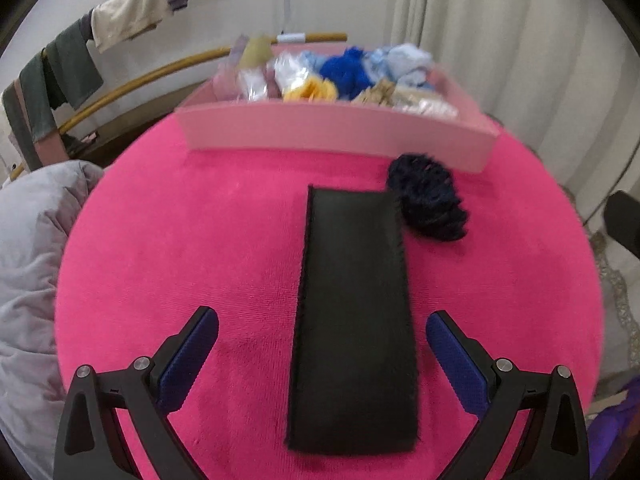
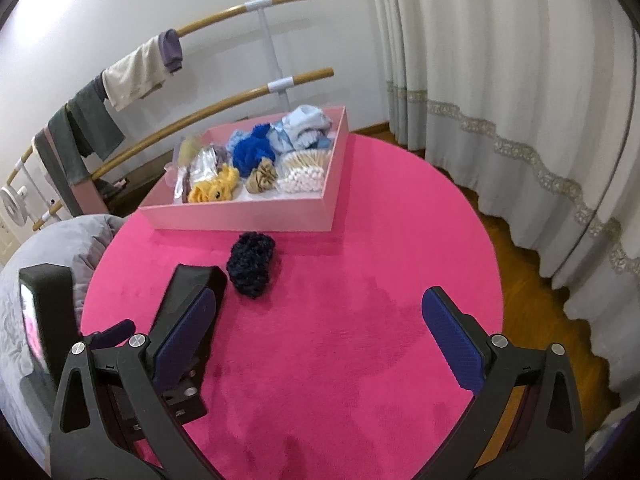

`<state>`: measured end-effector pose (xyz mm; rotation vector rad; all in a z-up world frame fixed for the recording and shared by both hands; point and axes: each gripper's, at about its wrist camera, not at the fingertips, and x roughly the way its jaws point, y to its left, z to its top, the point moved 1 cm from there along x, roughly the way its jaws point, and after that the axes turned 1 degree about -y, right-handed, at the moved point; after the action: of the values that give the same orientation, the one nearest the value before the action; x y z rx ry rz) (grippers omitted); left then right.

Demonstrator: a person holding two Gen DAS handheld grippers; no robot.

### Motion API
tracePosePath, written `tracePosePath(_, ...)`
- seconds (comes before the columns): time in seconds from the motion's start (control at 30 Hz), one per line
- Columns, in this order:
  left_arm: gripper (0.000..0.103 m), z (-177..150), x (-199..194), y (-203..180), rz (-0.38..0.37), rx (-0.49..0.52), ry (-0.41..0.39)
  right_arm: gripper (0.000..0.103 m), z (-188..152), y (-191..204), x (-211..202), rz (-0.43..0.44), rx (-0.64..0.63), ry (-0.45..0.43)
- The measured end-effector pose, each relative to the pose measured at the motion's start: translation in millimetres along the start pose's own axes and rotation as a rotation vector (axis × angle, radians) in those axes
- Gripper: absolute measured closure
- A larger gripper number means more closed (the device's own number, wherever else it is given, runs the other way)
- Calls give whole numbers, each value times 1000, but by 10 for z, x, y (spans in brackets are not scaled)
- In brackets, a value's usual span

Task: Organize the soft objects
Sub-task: 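Grasp the black fabric strip with the left gripper while the right grasps the navy crocheted scrunchie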

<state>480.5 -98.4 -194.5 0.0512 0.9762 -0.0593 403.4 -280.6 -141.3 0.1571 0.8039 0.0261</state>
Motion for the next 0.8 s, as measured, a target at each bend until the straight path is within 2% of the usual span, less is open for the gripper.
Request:
tracePosePath(0.03,8,7,84,17,1,-10,9,0,-3,1,59,1,-2,11)
tracePosePath(0.1,10,15,129,47,-3,-19,-15,0,-15,14,144,5,-4,28)
tracePosePath(0.33,52,127,181,255,-5,-44,-36,0,-6,165,542,30,-29,83)
tracePosePath(0.6,57,186,171,479,-5,-67,-39,2,68,430,997,55,-83,120)
tracePosePath(0.7,59,196,160,527,-4,-73,-40,16,81,545,1136,53,-118,139)
tracePosePath(0.73,61,198,150,540,-4,-74,-41,28,69,581,1182,48,-132,150)
tracePosePath(0.8,63,204,139,556,-3,-73,-45,40,31,643,1216,12,-174,147)
